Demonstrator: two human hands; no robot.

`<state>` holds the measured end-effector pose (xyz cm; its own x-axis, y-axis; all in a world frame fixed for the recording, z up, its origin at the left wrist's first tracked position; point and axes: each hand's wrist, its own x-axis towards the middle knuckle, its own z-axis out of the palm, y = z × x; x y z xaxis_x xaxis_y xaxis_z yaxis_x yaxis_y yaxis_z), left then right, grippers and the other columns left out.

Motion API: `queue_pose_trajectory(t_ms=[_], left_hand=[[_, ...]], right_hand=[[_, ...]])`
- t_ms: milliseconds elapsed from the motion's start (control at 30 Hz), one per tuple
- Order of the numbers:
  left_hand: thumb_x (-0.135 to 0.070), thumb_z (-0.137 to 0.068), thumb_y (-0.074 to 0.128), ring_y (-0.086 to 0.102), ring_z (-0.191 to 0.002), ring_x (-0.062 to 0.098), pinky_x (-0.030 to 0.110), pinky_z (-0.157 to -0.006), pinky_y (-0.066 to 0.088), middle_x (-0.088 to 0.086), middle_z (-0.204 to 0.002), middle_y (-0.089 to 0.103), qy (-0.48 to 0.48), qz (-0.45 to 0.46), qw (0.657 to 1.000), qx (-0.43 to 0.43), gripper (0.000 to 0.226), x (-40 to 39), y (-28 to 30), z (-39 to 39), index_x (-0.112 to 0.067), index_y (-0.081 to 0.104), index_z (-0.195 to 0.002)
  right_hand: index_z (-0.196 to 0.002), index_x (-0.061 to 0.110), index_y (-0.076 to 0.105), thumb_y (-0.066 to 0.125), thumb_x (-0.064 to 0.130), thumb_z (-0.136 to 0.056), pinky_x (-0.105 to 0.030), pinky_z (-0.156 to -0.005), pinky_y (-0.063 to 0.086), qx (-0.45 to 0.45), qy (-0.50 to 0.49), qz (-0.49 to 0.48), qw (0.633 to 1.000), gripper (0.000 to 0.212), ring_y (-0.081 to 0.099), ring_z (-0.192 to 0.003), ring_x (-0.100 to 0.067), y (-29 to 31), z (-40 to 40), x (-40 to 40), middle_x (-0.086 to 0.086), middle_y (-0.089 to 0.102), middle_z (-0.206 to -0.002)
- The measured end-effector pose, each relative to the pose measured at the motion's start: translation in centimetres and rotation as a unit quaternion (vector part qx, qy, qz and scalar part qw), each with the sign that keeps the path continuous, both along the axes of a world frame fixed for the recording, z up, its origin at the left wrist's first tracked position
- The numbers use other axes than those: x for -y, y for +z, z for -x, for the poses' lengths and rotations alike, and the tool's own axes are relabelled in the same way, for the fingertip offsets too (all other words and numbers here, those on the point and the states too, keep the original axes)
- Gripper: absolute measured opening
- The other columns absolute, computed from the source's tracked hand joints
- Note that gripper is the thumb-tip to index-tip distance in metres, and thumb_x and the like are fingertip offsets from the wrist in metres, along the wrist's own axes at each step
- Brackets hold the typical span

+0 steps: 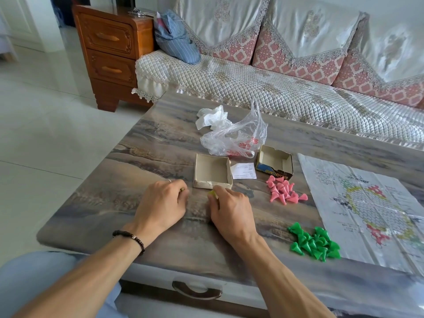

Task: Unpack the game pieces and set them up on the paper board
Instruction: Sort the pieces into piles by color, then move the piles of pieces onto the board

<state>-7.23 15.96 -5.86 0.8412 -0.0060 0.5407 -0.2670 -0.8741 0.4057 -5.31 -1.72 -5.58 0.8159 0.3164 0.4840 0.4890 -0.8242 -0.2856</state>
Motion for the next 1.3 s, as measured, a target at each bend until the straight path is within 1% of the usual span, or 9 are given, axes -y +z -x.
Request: queue_pose_trajectory(t_ms=[133, 433, 733, 867, 967, 1067, 1167, 1233, 1300], left_hand=[[-0.008, -0.076, 0.073, 0.056, -0.049, 0.032, 0.032, -0.042, 0.042, 0.006, -0.055, 0.062, 0.025, -0.006, 1.0, -0.002, 0.011, 0.5, 0.3, -0.4, -0.011, 0.064, -0.069], [-0.007, -0.078, 0.069, 0.055, -0.046, 0.033, 0.029, -0.037, 0.035, 0.008, -0.059, 0.057, 0.01, -0.113, 0.993, -0.016, 0.016, 1.1, 0.9, -0.1, -0.009, 0.058, -0.066], [-0.006, -0.085, 0.064, 0.056, -0.057, 0.029, 0.031, -0.048, 0.039, 0.005, -0.062, 0.059, 0.021, 0.001, 1.0, -0.01, 0.01, 1.6, 0.4, -0.7, -0.009, 0.064, -0.074], [-0.008, -0.085, 0.063, 0.06, -0.061, 0.028, 0.037, -0.053, 0.048, 0.006, -0.065, 0.065, 0.018, 0.038, 0.999, -0.007, 0.009, 3.2, 1.6, -1.2, -0.01, 0.067, -0.078], [-0.008, -0.085, 0.063, 0.061, -0.061, 0.029, 0.039, -0.054, 0.049, 0.007, -0.066, 0.067, -0.01, 0.062, 0.998, -0.003, 0.011, 6.1, 3.4, -2.1, -0.009, 0.067, -0.076], [-0.011, -0.088, 0.062, 0.06, -0.062, 0.025, 0.038, -0.057, 0.048, 0.005, -0.068, 0.068, -0.039, 0.093, 0.995, -0.022, 0.012, 10.1, 5.1, -2.9, -0.009, 0.069, -0.078], [-0.011, -0.089, 0.061, 0.057, -0.055, 0.017, 0.031, -0.055, 0.043, 0.003, -0.066, 0.068, -0.07, 0.129, 0.988, -0.041, 0.013, 14.8, 6.4, -4.1, -0.009, 0.07, -0.078], [-0.01, -0.091, 0.058, 0.055, -0.048, 0.007, 0.018, -0.05, 0.037, -0.001, -0.062, 0.064, -0.097, 0.162, 0.979, -0.072, 0.018, 18.6, 7.2, -4.8, -0.01, 0.069, -0.077], [-0.011, -0.093, 0.055, 0.06, -0.049, 0.002, 0.016, -0.043, 0.039, -0.003, -0.059, 0.062, -0.129, 0.205, 0.963, -0.117, 0.022, 22.8, 7.6, -5.7, -0.007, 0.067, -0.075]], right_hand=[[-0.071, 0.011, 0.051, 0.051, 0.026, -0.086, -0.036, -0.042, 0.041, 0.008, -0.007, -0.037, 0.999, 0.021, 0.05, -0.05, -0.037, 0.0, 0.1, 0.4, -0.009, 0.057, -0.057], [-0.075, 0.013, 0.053, 0.045, 0.03, -0.088, -0.027, -0.035, 0.032, 0.057, 0.02, 0.023, 0.998, 0.023, 0.05, -0.042, -0.034, 0.1, 0.1, 0.9, -0.002, 0.056, -0.051], [-0.08, 0.009, 0.059, 0.047, 0.028, -0.092, -0.038, -0.043, 0.042, 0.021, -0.006, -0.091, 0.996, 0.025, 0.047, -0.047, -0.036, 0.1, -0.7, 1.4, -0.008, 0.054, -0.049], [-0.076, 0.009, 0.059, 0.053, 0.019, -0.089, -0.033, -0.044, 0.033, 0.023, -0.017, -0.151, 0.988, 0.018, 0.027, -0.044, -0.021, 2.3, -1.1, 2.2, 0.006, 0.036, -0.045], [-0.075, 0.011, 0.062, 0.056, 0.018, -0.09, -0.033, -0.046, 0.032, 0.032, -0.039, -0.178, 0.983, 0.017, 0.028, -0.04, -0.013, 4.5, -2.0, 4.3, 0.009, 0.031, -0.043], [-0.063, 0.014, 0.048, 0.056, 0.016, -0.09, -0.027, -0.046, 0.025, 0.032, -0.072, -0.175, 0.981, 0.028, 0.028, -0.039, -0.016, 6.5, -3.0, 8.3, 0.007, 0.028, -0.041], [-0.061, 0.013, 0.051, 0.055, 0.015, -0.09, -0.032, -0.047, 0.028, 0.022, -0.129, -0.186, 0.974, 0.029, 0.031, -0.041, -0.014, 7.7, -4.3, 13.8, 0.005, 0.036, -0.043], [-0.058, 0.011, 0.051, 0.054, 0.015, -0.089, -0.026, -0.045, 0.026, 0.012, -0.174, -0.206, 0.963, 0.032, 0.031, -0.04, -0.011, 8.1, -5.0, 17.7, 0.003, 0.038, -0.044], [-0.053, 0.012, 0.045, 0.054, 0.015, -0.088, -0.022, -0.044, 0.025, 0.002, -0.227, -0.231, 0.946, 0.037, 0.029, -0.041, -0.013, 8.0, -5.8, 21.4, 0.001, 0.034, -0.043]])
